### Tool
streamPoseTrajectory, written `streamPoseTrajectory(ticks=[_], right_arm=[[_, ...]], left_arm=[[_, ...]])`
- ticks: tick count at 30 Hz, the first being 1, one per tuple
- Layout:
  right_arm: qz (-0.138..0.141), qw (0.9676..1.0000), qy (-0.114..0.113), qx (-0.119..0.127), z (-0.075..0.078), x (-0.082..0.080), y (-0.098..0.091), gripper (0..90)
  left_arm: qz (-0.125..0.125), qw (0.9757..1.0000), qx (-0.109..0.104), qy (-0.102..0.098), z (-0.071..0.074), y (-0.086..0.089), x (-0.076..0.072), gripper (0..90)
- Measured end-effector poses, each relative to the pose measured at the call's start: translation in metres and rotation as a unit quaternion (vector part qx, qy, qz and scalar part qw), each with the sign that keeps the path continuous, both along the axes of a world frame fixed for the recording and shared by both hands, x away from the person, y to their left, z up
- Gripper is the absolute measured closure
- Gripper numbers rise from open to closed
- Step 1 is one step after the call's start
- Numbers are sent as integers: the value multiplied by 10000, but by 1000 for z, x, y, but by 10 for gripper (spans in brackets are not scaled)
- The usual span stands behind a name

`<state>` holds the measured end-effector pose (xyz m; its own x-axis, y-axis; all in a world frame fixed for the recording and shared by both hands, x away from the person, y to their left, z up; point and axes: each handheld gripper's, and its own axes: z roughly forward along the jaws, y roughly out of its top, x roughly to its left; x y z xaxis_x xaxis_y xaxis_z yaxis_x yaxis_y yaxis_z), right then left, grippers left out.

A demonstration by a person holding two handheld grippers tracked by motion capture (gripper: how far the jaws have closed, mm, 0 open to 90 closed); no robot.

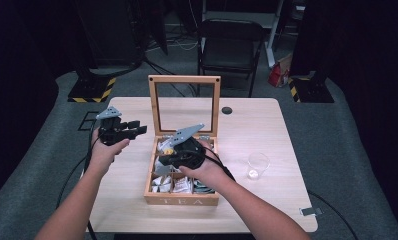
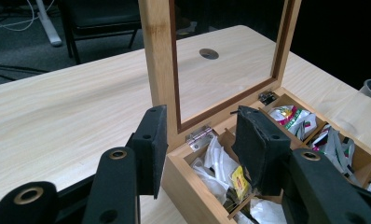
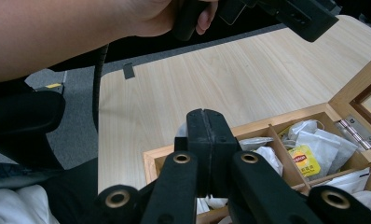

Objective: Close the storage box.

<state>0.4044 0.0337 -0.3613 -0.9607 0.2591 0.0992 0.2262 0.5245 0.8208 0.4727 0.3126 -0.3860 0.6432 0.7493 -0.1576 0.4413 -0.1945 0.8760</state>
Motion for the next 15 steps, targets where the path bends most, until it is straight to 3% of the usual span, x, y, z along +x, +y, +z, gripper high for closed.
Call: streamPoseTrajectory(ticks=[15], right_arm=[[-58,9999,-98,33,13,3,-12,900]], left_arm=[[22,10000,-18,-26,1,-1,0,539]])
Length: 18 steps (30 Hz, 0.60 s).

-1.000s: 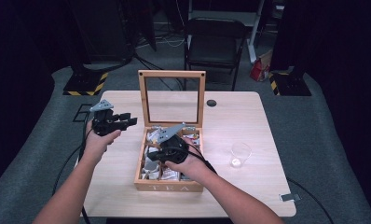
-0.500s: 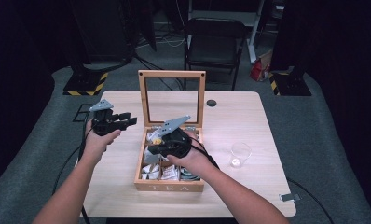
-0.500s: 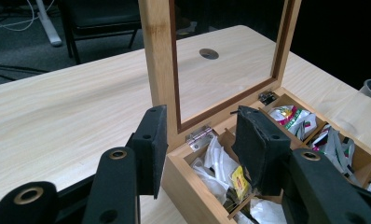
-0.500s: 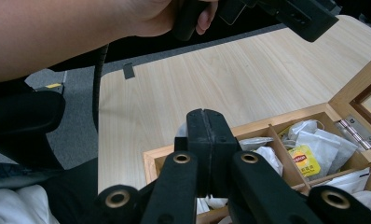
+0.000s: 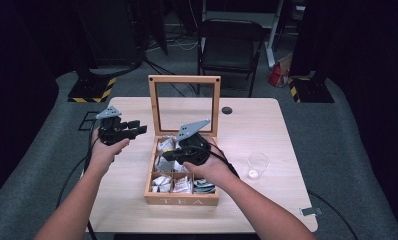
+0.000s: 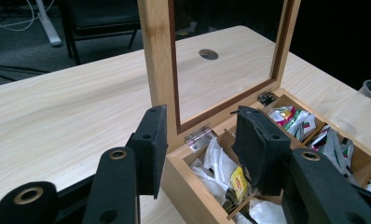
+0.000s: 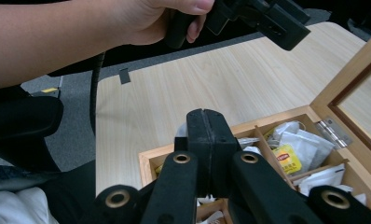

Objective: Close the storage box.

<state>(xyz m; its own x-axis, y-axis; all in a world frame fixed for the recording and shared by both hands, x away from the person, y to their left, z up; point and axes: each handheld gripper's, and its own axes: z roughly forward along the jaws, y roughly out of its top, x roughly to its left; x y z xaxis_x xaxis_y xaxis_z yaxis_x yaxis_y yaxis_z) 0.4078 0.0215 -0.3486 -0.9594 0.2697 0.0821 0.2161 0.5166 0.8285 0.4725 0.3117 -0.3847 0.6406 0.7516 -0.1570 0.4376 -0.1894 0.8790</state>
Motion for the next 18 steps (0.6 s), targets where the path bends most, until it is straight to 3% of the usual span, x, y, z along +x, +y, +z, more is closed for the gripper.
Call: streamPoseTrajectory(ticks=[18], right_arm=[[-501,9987,-67,22,13,7,-41,900]], left_arm=[[-37,10000,0,6,3,0,-1,539]])
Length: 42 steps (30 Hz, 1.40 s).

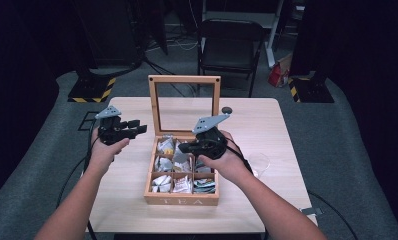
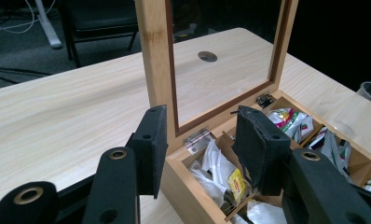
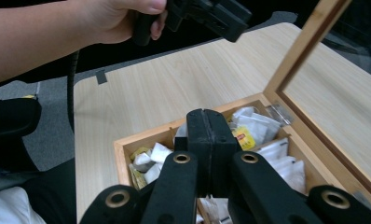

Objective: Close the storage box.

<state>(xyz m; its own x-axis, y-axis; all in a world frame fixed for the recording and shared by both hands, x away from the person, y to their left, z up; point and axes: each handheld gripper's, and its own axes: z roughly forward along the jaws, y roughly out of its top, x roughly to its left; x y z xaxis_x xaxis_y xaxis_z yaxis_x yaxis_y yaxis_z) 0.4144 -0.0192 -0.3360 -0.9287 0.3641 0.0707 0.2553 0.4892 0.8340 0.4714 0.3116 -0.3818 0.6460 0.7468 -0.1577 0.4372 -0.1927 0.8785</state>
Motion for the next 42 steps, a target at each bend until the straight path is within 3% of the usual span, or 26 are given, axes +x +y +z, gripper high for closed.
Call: streamPoseTrajectory(ticks=[20,42], right_arm=[[-715,9972,-200,-32,3,3,-64,900],[-1632,9862,-283,-4,7,-2,-142,900]], left_arm=[[54,10000,-9,-37,1,2,-2,539],[116,9999,-29,-24,-2,3,-2,538]])
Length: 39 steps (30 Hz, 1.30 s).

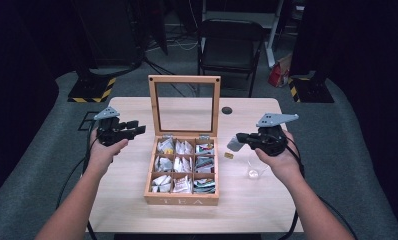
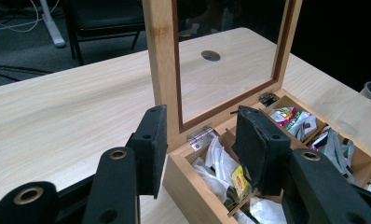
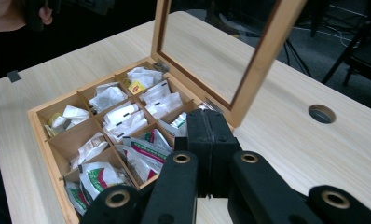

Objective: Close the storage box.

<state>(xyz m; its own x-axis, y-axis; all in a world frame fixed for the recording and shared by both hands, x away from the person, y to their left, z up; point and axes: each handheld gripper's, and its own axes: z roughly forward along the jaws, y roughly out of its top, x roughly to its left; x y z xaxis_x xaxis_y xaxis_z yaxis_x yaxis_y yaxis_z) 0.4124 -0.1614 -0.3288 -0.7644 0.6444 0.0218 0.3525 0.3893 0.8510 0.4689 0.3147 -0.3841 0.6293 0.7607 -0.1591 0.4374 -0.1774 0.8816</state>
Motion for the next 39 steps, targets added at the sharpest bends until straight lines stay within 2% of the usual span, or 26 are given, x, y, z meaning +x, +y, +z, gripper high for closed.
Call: streamPoseTrajectory(ticks=[8,18,39], right_arm=[[-217,9998,-23,-1,3,-4,-21,900],[-422,9991,-56,39,4,-8,-38,900],[-826,9965,91,4,-18,-11,-68,900]], left_arm=[[-11,10000,30,5,0,0,0,538],[-10,10000,-4,26,0,-2,1,538],[-20,10000,40,41,-1,-2,1,536]])
